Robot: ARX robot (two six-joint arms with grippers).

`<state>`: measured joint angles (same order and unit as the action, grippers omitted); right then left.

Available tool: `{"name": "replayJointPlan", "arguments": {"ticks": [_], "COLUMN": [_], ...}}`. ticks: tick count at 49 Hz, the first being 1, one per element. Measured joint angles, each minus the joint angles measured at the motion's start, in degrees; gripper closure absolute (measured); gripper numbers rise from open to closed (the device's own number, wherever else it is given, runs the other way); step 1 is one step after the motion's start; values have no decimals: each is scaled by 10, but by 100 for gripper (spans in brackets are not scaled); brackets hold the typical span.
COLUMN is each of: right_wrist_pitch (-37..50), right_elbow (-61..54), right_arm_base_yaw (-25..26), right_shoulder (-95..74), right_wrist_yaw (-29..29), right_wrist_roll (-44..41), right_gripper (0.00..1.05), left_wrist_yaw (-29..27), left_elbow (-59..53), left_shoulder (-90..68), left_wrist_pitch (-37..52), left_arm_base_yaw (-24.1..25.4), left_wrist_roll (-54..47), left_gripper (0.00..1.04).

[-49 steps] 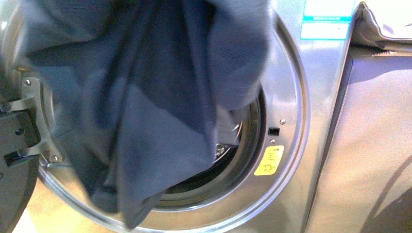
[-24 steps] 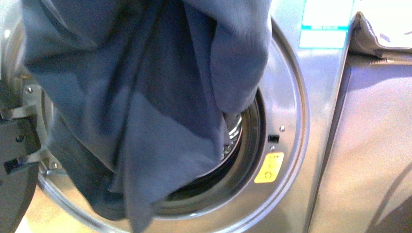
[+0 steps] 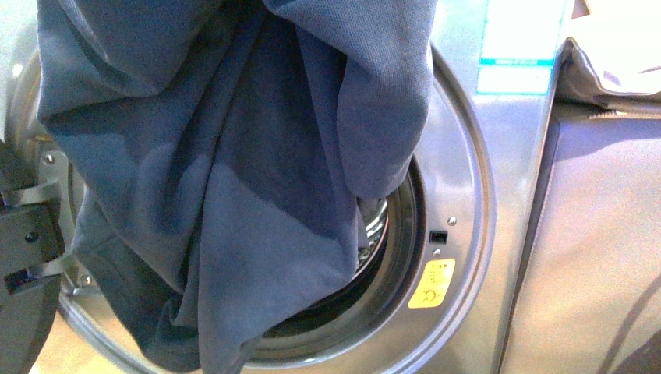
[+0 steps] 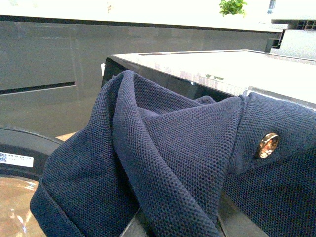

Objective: Put clothes into washing machine

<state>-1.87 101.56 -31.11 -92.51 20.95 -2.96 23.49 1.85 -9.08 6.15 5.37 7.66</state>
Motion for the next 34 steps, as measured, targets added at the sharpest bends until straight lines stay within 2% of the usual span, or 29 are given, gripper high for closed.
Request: {"name": "replayJointPlan", "arguments": {"ticks": [2,4,8,19,34], "right_wrist_pitch": [0,0,0,0,0], "right_elbow": [0,0,0,0,0], "right_arm_base_yaw": [0,0,0,0,0], "right_shoulder": [0,0,0,0,0], "right_wrist_yaw": [2,2,2,1,1], "right_wrist_roll": [0,0,0,0,0], "right_gripper": [96,96,96,96,96], "left_wrist_yaw": [45,62,64,85,198], "left_elbow": [16,37,76,164,233], "left_shoulder": [-56,-109,-186,-340,-473], "left_wrist_pitch": [48,95,161,281,419], "left_arm_base_yaw": [2,1,-7,-36,-43], "left_wrist_roll": [13,20,21,21,82], "left_gripper": [7,7,7,7,7]}}
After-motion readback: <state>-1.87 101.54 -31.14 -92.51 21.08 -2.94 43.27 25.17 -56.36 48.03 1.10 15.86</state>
